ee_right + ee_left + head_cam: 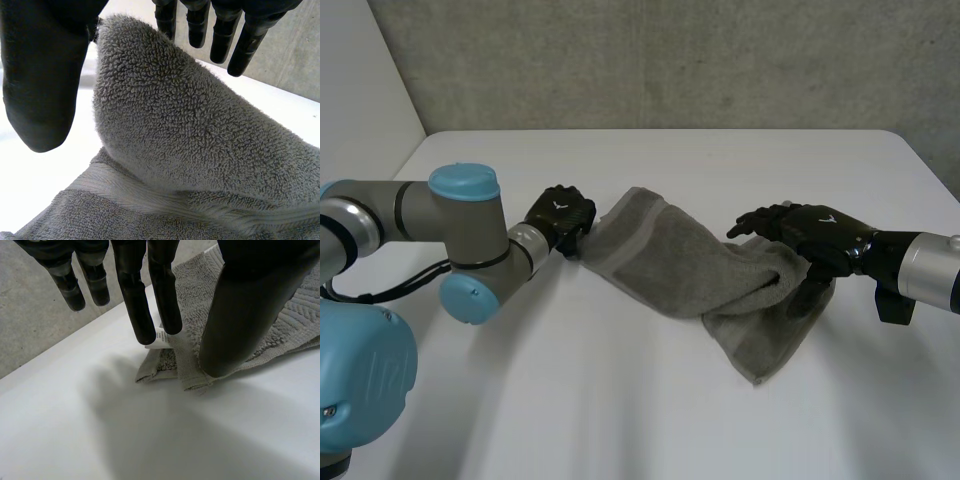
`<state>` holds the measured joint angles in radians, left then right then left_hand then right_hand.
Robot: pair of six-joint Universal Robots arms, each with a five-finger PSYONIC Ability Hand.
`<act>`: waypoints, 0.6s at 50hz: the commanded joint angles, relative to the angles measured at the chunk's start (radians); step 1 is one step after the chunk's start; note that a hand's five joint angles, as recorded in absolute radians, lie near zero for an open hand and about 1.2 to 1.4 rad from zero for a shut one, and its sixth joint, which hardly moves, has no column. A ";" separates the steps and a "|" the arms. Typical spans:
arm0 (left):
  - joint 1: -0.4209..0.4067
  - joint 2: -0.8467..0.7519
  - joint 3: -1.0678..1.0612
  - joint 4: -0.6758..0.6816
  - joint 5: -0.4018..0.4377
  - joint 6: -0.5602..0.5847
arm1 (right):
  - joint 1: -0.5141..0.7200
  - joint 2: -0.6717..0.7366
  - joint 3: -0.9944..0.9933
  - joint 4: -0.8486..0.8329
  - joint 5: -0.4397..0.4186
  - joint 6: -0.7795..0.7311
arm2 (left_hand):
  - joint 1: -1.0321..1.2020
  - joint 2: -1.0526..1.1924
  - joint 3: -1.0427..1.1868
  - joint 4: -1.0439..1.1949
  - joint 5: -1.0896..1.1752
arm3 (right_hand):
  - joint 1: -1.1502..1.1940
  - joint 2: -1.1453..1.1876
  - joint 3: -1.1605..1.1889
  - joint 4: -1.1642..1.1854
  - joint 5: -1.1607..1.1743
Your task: Fold the towel.
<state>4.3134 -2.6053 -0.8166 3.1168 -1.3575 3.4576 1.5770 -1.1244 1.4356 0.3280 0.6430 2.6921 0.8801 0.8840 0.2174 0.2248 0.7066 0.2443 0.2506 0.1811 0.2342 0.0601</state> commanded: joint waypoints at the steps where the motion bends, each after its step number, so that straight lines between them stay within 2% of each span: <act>1: 0.000 -0.024 0.019 -0.006 0.000 0.000 | 0.000 0.002 -0.001 -0.001 0.000 0.000 | -0.003 -0.007 -0.043 -0.050 -0.004 | -0.070 -0.076 -0.007 -0.060 -0.060; 15: 0.000 -0.071 0.059 -0.015 0.002 0.000 | -0.002 0.011 -0.004 -0.001 0.001 0.000 | 0.012 0.008 -0.043 -0.050 0.011 | -0.070 -0.076 -0.007 -0.060 -0.060; 17: 0.000 -0.078 0.070 -0.023 0.002 0.000 | -0.002 0.014 -0.006 -0.001 0.000 0.000 | 0.166 0.162 -0.043 -0.050 0.165 | -0.070 -0.076 -0.007 -0.060 -0.060; 18: 0.000 -0.078 0.070 -0.023 0.002 0.000 | -0.002 0.014 -0.006 -0.001 0.000 0.000 | 0.167 0.163 -0.043 -0.050 0.166 | -0.070 -0.076 -0.007 -0.060 -0.060; 19: 0.000 -0.076 0.071 -0.023 0.000 0.000 | -0.002 0.014 -0.006 -0.001 0.000 0.000 | 0.458 0.454 -0.043 -0.050 0.457 | -0.070 -0.076 -0.007 -0.060 -0.060; 20: 0.000 -0.070 0.070 -0.023 -0.003 -0.002 | -0.002 0.014 -0.006 -0.001 0.001 0.000 | 0.516 0.512 -0.043 -0.050 0.515 | -0.070 -0.076 -0.007 -0.060 -0.060; 30: -0.003 0.037 0.042 -0.023 -0.012 -0.021 | -0.003 0.012 -0.007 -0.001 0.001 0.000 | 0.516 0.512 -0.043 -0.050 0.515 | -0.070 -0.076 -0.007 -0.060 -0.060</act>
<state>4.3125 -2.6410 -0.7539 3.0939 -1.3667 3.4537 1.5746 -1.1106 1.4286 0.3267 0.6441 2.6921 1.1451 1.3303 0.2174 0.2248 1.1555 0.2443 0.2506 0.1811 0.2342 0.0601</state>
